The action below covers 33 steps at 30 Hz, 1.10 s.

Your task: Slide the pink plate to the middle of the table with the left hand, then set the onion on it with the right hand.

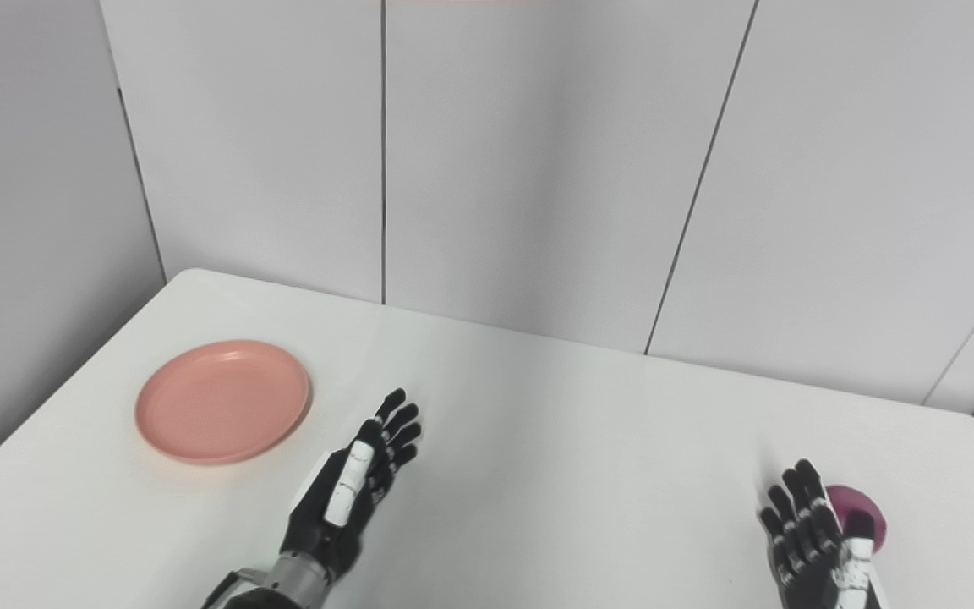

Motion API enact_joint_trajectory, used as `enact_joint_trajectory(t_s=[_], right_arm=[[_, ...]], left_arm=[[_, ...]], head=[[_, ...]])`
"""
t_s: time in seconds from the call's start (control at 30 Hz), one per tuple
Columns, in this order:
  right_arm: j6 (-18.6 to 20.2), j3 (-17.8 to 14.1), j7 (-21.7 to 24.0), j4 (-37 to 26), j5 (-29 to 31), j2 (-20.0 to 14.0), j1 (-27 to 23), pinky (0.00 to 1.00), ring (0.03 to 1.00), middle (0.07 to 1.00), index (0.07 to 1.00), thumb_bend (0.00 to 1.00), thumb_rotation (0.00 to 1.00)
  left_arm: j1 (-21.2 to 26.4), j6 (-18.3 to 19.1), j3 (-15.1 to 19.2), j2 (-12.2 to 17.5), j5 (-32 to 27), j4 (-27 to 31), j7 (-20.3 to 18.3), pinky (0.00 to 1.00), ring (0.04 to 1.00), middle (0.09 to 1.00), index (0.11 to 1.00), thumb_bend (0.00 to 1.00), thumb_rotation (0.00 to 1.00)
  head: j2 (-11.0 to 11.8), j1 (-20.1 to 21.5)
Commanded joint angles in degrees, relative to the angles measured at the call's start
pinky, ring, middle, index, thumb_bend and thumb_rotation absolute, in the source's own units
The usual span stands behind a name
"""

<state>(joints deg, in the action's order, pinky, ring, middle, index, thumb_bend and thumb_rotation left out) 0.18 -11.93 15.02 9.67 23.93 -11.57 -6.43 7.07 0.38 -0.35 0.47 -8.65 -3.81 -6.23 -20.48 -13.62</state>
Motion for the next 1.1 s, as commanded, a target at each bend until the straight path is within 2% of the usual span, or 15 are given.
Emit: enact_joint_trajectory(t_s=[0.0,0.3,0.43,0.57,0.67,0.77,1.07], right_arm=[[-2.7,0.1,1.0,8.6,0.0,2.6,5.5,1.00,1.000,1.000,1.000,0.76,1.00],[-2.4,-0.1,0.4,7.7,-0.6,3.4,5.6,1.00,1.000,1.000,0.999,0.78,1.00],[-2.2,-0.1,0.2,7.4,-0.6,3.6,5.7,1.00,1.000,1.000,0.996,0.80,1.00],[-1.9,-0.2,0.2,7.3,-0.5,3.7,5.7,1.00,1.000,1.000,0.996,0.81,1.00],[-2.0,-0.3,0.6,7.4,-0.3,3.6,5.7,1.00,1.000,0.999,0.992,0.82,1.00],[-2.1,-0.3,0.8,7.5,-0.3,3.5,5.7,1.00,0.998,0.997,0.987,0.83,1.00],[-1.5,-0.4,0.6,7.4,-0.4,3.2,5.7,1.00,0.993,0.986,0.982,0.83,1.00]], left_arm=[[6.6,-1.2,0.9,1.5,-0.6,2.8,-1.0,0.92,0.896,0.912,0.899,0.95,0.89],[17.3,-3.6,5.2,8.0,-4.8,-1.9,-4.2,0.80,0.816,0.836,0.833,0.97,0.88],[21.7,-2.7,7.2,10.1,-4.4,-2.3,-3.5,0.75,0.797,0.809,0.829,1.00,0.88],[25.2,-2.3,8.8,12.6,-5.0,-3.4,-4.1,0.75,0.801,0.811,0.846,1.00,0.88],[27.7,-2.5,10.2,14.5,-5.5,-5.7,-4.1,0.69,0.791,0.823,0.838,1.00,0.85],[30.3,-3.7,11.8,16.9,-6.0,-10.4,-4.1,0.67,0.790,0.815,0.821,1.00,0.84],[35.5,-8.2,14.8,23.1,-5.3,-25.5,-3.6,0.72,0.815,0.840,0.832,0.99,0.83]], head=[[-0.1,0.1],[-0.2,0.4],[-0.1,0.3],[-0.1,0.2],[-0.3,0.2],[-0.4,0.1],[-0.6,-0.4]])
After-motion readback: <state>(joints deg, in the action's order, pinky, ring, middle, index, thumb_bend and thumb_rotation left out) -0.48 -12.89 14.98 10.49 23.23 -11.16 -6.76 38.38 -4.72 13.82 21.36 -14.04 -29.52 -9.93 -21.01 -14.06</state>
